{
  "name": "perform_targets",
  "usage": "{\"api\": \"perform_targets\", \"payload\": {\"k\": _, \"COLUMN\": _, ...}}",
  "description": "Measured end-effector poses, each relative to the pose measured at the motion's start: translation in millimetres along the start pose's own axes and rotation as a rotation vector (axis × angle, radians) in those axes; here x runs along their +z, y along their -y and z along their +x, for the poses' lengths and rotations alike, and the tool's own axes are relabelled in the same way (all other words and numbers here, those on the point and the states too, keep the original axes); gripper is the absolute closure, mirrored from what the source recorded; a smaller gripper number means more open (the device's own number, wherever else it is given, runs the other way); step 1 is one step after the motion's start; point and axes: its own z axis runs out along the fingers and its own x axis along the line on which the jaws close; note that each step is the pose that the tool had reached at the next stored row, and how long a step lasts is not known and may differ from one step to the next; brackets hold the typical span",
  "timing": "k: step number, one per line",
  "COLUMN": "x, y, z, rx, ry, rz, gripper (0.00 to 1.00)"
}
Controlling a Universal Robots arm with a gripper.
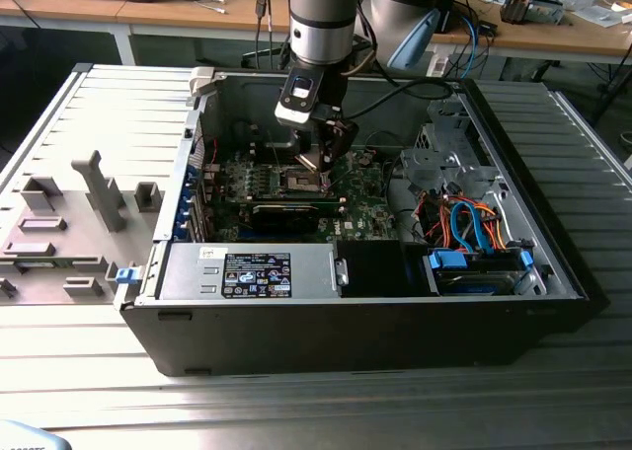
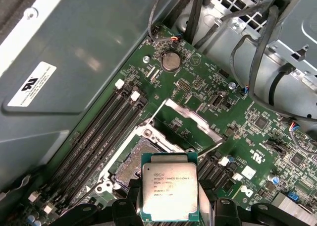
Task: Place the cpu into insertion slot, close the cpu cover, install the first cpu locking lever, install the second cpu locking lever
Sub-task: 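Place the cpu into insertion slot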
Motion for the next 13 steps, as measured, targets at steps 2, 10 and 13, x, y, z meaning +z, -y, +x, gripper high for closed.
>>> {"api": "perform_targets", "payload": {"k": 2, "x": 0.1, "y": 0.0, "z": 0.0, "rx": 0.004, "ry": 0.0000, "rz": 0.0000, "gripper": 0.45}}
{"api": "perform_targets", "payload": {"k": 10, "x": 0.4, "y": 0.0, "z": 0.0, "rx": 0.021, "ry": 0.0003, "rz": 0.0004, "gripper": 0.45}}
{"api": "perform_targets", "payload": {"k": 13, "x": 0.5, "y": 0.0, "z": 0.0, "rx": 0.027, "ry": 0.0004, "rz": 0.0005, "gripper": 0.45}}
